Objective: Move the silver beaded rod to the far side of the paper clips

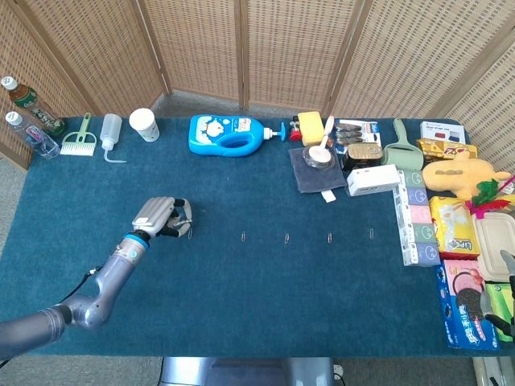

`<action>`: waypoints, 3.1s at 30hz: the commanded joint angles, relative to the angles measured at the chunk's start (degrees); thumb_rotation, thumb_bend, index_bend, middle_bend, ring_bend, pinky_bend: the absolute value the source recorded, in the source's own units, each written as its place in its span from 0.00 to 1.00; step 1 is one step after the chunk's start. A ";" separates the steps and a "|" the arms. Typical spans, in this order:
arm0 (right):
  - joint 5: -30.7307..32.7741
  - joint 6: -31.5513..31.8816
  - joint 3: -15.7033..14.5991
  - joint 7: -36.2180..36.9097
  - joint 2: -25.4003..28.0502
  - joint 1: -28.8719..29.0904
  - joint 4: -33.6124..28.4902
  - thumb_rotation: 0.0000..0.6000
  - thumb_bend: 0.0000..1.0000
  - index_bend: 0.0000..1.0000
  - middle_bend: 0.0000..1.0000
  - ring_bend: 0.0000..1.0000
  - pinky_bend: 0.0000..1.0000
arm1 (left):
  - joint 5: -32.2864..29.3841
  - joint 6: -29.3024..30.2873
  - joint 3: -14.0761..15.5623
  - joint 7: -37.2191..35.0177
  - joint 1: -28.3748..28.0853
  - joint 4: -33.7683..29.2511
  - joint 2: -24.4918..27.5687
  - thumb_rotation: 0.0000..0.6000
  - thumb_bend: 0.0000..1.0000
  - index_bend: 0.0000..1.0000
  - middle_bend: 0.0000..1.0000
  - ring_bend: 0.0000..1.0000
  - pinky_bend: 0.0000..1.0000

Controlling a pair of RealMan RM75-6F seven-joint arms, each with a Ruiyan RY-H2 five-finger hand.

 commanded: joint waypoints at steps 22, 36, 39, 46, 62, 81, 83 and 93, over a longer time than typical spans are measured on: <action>0.33 0.24 0.17 0.94 0.34 -0.57 0.26 1.00 0.50 0.00 0.14 0.11 0.17 | -0.24 0.20 -0.39 1.49 -3.40 2.34 -4.38 1.00 0.41 0.65 1.00 1.00 1.00; 0.23 -0.98 0.29 0.15 -0.04 0.26 -0.01 1.00 0.50 0.00 0.14 0.11 0.17 | -3.20 0.02 -2.79 6.24 -5.22 2.96 2.80 1.00 0.41 0.65 1.00 1.00 1.00; 0.12 -1.24 0.27 -0.34 -0.05 0.50 -0.36 1.00 0.50 0.00 0.14 0.11 0.17 | -3.99 -1.26 -2.83 6.39 -6.15 5.35 2.40 1.00 0.41 0.65 1.00 1.00 1.00; 0.43 -1.49 0.30 -1.32 0.23 0.56 -1.13 1.00 0.50 0.00 0.14 0.11 0.17 | -4.01 -1.99 -2.81 7.97 -8.50 11.83 0.09 1.00 0.41 0.65 1.00 1.00 1.00; 1.13 -1.93 0.28 -1.57 0.16 0.41 -1.23 1.00 0.50 0.00 0.14 0.11 0.17 | -6.61 -5.36 -3.14 8.62 -11.66 20.76 -4.26 1.00 0.40 0.65 1.00 1.00 1.00; 2.06 -3.03 0.63 -2.16 0.67 0.65 -1.91 1.00 0.50 0.00 0.12 0.08 0.17 | 0.32 -5.13 -0.73 -0.49 -9.81 22.64 -6.48 1.00 0.30 0.27 0.53 0.49 0.63; 1.83 -3.14 0.71 -2.31 0.68 0.93 -2.02 1.00 0.50 0.00 0.11 0.05 0.15 | 1.48 -3.92 -0.35 -1.22 -8.92 20.72 -5.26 1.00 0.30 0.25 0.47 0.43 0.58; 0.80 -5.20 1.32 -3.58 0.18 3.57 -1.61 1.00 0.50 0.00 0.08 0.00 0.10 | 4.31 8.36 3.08 -2.56 2.39 0.66 6.76 0.99 0.28 0.24 0.38 0.31 0.50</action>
